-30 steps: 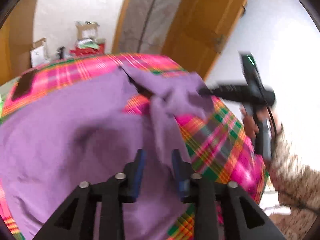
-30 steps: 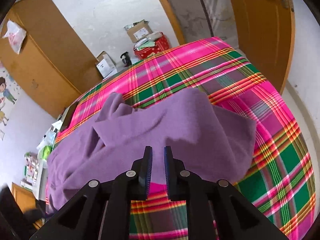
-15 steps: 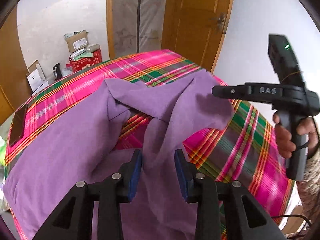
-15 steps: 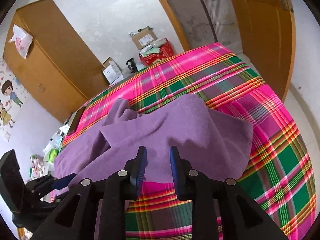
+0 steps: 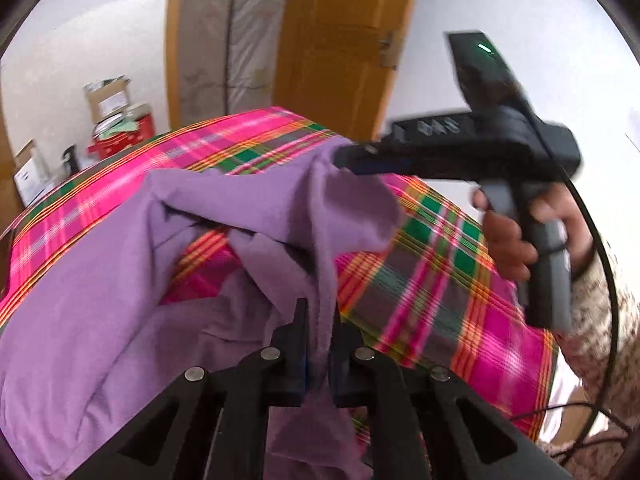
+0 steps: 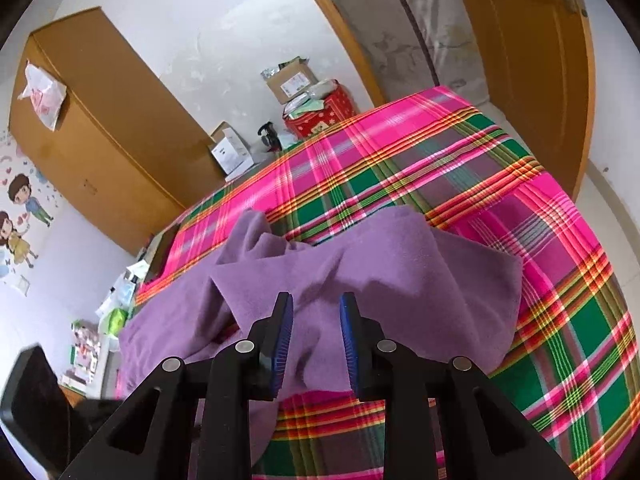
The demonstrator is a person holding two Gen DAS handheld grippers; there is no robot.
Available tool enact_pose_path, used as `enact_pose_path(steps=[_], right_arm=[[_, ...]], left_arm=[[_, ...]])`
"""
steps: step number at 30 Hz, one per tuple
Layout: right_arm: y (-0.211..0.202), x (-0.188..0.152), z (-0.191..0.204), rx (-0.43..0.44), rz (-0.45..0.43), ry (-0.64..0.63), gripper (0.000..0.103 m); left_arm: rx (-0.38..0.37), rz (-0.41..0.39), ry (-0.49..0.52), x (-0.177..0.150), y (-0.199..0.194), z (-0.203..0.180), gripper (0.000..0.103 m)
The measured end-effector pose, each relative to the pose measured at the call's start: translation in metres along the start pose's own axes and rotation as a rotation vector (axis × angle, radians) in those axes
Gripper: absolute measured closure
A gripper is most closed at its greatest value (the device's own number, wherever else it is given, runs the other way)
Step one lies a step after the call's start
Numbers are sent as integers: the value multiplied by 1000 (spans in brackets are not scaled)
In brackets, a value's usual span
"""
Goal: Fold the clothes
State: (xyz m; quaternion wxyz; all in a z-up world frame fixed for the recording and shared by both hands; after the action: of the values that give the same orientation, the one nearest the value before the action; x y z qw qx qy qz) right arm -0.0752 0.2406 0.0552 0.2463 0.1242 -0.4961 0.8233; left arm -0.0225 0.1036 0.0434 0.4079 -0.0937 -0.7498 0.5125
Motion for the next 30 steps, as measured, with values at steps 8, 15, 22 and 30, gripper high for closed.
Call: enact_pose_path(steps=[8, 15, 22, 30], right_arm=[[-10, -1, -9, 51, 3, 81, 69], [-5, -6, -5, 48, 40, 83, 63], [6, -4, -14, -126, 53, 108, 64], [5, -8, -22, -105, 45, 96, 99]], left_arm=[[-26, 20, 55, -13, 7, -25, 96], [-42, 23, 104, -20, 8, -41, 96], [-58, 24, 140, -22, 10, -54, 96], [-71, 28, 116, -20, 12, -52, 96]])
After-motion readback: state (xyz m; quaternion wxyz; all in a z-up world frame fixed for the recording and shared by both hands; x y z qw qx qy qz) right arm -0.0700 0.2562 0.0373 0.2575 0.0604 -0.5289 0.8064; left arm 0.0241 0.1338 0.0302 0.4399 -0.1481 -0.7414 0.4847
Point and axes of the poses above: each gripper's, at about its wrist camera, not at the fingertips, and y roughly the way its jaws point, z to its left, x to its top, the point moved 4 cm from there along y, roughly the way its jaws point, and after that the axes turned 10 degrees about z, right-handed, at the moved point
